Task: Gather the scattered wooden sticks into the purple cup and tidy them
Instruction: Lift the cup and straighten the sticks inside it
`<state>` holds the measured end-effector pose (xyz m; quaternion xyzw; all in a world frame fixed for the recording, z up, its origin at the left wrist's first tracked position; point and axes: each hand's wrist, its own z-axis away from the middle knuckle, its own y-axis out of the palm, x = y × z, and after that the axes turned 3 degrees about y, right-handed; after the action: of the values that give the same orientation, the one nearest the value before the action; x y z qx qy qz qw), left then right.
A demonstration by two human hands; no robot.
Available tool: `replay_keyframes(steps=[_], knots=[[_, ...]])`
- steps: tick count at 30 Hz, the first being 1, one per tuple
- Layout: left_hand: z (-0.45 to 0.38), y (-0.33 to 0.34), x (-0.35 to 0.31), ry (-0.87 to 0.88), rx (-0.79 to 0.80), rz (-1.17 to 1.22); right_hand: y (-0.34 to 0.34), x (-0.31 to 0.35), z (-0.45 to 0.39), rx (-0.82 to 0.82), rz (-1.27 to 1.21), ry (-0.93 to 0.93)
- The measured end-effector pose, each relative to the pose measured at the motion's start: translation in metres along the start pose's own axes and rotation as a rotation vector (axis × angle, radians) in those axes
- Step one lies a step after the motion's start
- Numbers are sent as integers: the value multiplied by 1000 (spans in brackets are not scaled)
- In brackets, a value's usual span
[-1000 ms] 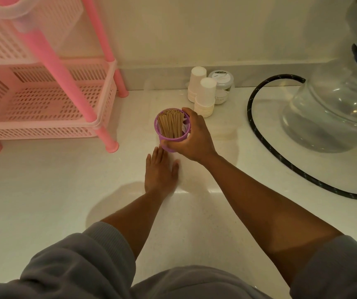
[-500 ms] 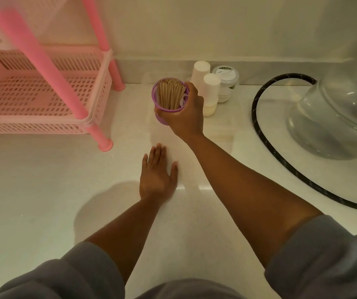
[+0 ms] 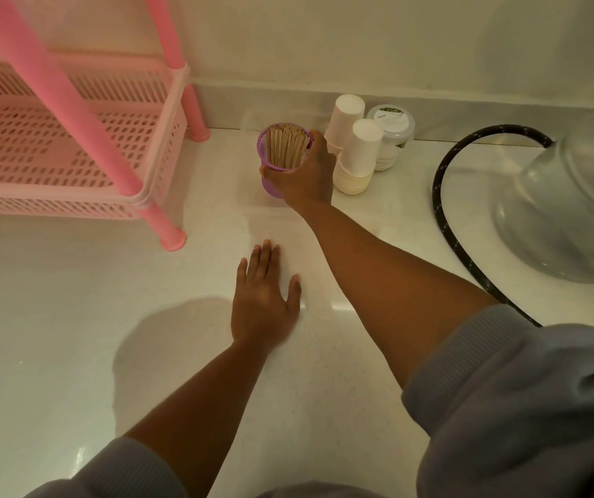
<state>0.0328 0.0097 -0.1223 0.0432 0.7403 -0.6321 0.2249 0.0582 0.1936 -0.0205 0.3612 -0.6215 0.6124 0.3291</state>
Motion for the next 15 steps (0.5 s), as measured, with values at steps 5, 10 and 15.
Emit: replay_keyframes(steps=[5, 10, 15], knots=[[-1, -1, -2, 6, 7, -14, 9, -6, -10, 26, 47, 33], [-2, -2, -1, 2, 10, -20, 17, -7, -16, 47, 77, 56], [-2, 0, 0, 0, 24, -37, 18, -9, -17, 52, 107, 81]])
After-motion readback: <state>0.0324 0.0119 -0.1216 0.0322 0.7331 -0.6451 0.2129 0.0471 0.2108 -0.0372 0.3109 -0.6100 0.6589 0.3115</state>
